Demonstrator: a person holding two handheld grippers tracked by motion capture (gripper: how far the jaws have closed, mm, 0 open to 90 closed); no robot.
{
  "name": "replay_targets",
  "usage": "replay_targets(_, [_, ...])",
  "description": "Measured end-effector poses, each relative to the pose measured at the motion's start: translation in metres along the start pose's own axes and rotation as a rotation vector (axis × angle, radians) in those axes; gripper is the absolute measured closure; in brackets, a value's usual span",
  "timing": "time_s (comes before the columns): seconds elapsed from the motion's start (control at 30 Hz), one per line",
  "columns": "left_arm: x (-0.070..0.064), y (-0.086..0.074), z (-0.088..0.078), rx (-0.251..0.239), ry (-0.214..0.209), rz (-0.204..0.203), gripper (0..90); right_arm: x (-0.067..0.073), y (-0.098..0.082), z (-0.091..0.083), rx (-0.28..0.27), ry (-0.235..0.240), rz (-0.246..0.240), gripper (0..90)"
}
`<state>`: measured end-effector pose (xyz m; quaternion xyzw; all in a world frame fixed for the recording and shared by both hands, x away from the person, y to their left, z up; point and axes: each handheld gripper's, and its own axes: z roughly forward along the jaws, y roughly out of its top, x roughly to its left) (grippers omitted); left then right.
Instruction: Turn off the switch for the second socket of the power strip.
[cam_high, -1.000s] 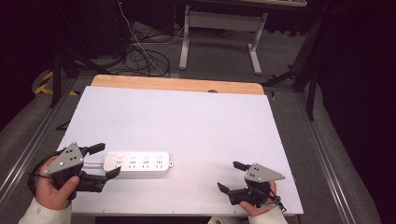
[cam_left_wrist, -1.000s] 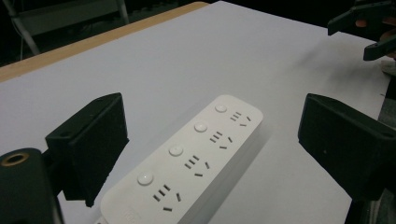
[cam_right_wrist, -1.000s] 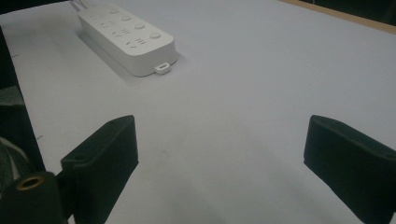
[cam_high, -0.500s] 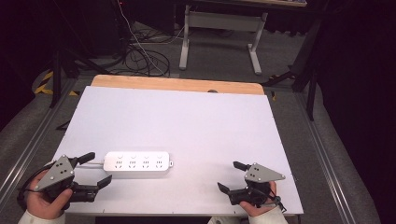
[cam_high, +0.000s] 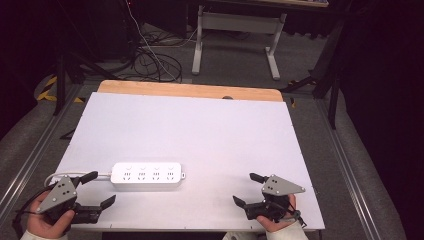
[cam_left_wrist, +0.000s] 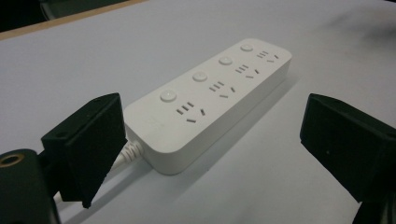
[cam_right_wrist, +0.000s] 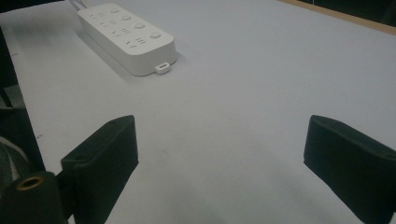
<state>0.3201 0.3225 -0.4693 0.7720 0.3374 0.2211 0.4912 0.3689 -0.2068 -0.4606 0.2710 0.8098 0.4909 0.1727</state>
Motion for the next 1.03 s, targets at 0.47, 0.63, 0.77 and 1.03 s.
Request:
replay_targets(0.47, [-0.0054,-0.0001,-0.0002,-0.019,0.014,0.012,7.9,-0.0002,0.0001,0.0001,0.002,-0.001,-0.002,10.5])
replay_targets(0.63, [-0.0046,0.0012,-0.001,-0.02,0.01,-0.026,6.6,-0.0005,-0.0003,0.0007,0.002,0.002,0.004,10.5])
replay_targets(0.77, [-0.0059,0.0021,0.0002,-0.012,0.002,-0.047,6.1,-0.0009,-0.0005,0.0005,0.003,0.001,0.003,10.6])
replay_targets(1.03, [-0.0065,0.0016,0.0017,-0.007,0.018,-0.026,6.1,-0.0016,-0.0008,0.0002,0.0,0.0,0.008,10.5])
